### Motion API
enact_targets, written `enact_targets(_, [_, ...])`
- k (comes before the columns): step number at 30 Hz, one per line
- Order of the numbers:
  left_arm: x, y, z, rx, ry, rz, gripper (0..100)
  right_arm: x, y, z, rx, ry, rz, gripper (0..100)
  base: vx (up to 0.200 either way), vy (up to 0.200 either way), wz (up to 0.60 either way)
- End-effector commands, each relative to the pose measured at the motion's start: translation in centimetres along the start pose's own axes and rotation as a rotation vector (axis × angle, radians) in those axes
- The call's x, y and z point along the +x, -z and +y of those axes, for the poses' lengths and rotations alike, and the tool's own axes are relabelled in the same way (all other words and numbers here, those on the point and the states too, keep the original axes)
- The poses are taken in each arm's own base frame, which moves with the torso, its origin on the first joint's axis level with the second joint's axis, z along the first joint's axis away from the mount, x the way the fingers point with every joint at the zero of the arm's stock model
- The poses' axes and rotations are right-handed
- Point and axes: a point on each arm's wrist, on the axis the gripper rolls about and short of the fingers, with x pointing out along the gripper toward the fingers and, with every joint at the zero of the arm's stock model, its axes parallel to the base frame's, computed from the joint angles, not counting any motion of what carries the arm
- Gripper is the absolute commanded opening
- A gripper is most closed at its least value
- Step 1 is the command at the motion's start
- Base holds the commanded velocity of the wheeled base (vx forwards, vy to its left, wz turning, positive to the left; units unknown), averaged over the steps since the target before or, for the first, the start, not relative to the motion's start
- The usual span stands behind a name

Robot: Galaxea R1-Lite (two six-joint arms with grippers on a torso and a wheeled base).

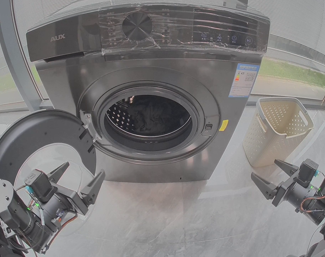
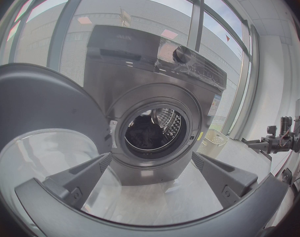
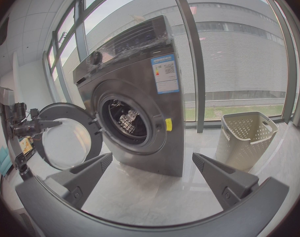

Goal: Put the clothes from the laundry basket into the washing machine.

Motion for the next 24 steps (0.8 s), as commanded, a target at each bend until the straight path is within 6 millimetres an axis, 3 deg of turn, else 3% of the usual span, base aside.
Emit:
enact_targets(1, [-2.1, -1.1, 1.2, 0.005, -0.024, -0.028, 100, -2.5, -0.6, -0.2, 0.002, 0.002, -0.023, 100, 0.000, 0.000, 0.00])
enact_targets(7, [-5.5, -1.3, 2.8, 0.038, -0.027, 0.024, 100, -6.0, 0.0, -1.0, 0.000, 0.088, 0.056, 100, 0.000, 0.000, 0.00])
enact_targets(11, [-7.0, -1.0, 4.1, 0.041, -0.112, 0.043, 100, -7.4, -0.6, -1.5, 0.024, 0.156, -0.023, 100, 0.000, 0.000, 0.00])
enact_targets(14, [-9.9, -0.8, 5.6, 0.036, -0.171, 0.014, 100, -8.7, -1.0, -2.2, 0.024, 0.229, -0.092, 100, 0.000, 0.000, 0.00])
enact_targets(21, [-13.9, 0.7, 7.0, 0.017, -0.279, -0.054, 100, -12.5, 1.0, -2.4, -0.014, 0.288, -0.044, 100, 0.000, 0.000, 0.00])
enact_targets(24, [-14.6, 1.2, 7.2, 0.019, -0.302, -0.056, 100, -13.6, 1.6, -2.5, -0.034, 0.325, -0.063, 100, 0.000, 0.000, 0.00])
